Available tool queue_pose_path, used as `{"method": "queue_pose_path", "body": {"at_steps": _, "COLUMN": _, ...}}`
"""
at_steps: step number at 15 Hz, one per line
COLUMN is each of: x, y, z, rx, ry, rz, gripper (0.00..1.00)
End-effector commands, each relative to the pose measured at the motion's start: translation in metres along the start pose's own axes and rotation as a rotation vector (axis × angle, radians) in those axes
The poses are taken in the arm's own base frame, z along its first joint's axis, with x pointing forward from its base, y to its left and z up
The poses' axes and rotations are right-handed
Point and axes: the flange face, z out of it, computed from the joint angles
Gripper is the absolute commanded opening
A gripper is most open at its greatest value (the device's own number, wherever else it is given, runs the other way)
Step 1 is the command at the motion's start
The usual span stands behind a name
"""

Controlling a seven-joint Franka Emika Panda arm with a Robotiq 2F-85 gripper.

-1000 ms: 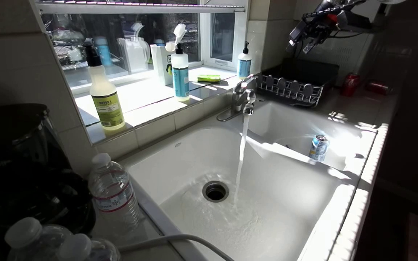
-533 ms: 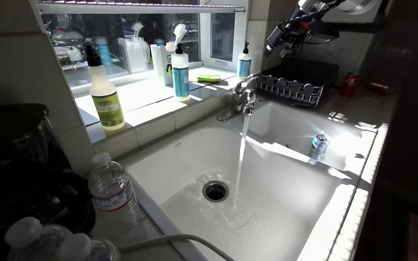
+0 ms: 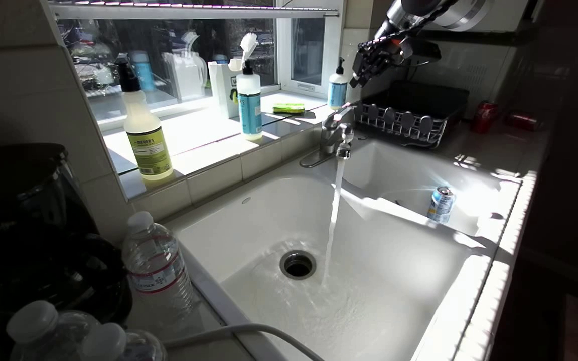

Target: Push the sink handle downwards

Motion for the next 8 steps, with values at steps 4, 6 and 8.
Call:
{"method": "queue_pose_path", "body": {"at_steps": 4, "x": 0.01, "y": -0.006, "z": 0.027, "rx": 0.032, "ry": 0.003, "rz": -0.008, "gripper": 0.0}}
{"method": "queue_pose_path", "body": {"at_steps": 6, "x": 0.009, "y": -0.009, "z": 0.034, "rx": 0.034, "ry": -0.003, "rz": -0.013, "gripper": 0.0}}
{"method": "queue_pose_path", "body": {"at_steps": 8, "x": 0.008, "y": -0.011, "z": 0.039, "rx": 0.038, "ry": -0.007, "rz": -0.014, "gripper": 0.0}}
